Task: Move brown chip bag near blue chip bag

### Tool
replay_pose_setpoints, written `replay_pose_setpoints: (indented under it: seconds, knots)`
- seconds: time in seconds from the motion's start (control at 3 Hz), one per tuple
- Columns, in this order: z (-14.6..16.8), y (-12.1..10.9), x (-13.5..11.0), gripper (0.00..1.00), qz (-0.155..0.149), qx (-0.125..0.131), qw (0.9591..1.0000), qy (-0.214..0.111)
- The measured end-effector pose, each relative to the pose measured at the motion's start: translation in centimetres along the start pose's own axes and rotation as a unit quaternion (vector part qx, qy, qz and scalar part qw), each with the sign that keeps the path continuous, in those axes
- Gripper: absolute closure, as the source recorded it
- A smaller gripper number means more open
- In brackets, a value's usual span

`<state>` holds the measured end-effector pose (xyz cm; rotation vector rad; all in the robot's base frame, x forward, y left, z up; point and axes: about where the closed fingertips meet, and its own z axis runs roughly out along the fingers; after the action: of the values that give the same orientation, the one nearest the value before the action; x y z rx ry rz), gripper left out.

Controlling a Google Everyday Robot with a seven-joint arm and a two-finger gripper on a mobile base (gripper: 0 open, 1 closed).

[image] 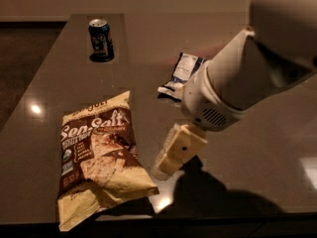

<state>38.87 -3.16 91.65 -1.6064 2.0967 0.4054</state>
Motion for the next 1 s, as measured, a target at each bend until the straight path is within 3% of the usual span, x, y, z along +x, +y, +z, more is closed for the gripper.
replay_pose_setpoints:
  seconds: [0.67,1.0]
  knots:
    - [4.4,0.7,-2.0,0.0,0.021,-0.019,0.9994,-0.019]
    - [7.5,2.3,-2.8,0.0,0.021,-0.041,0.9989,-0.001]
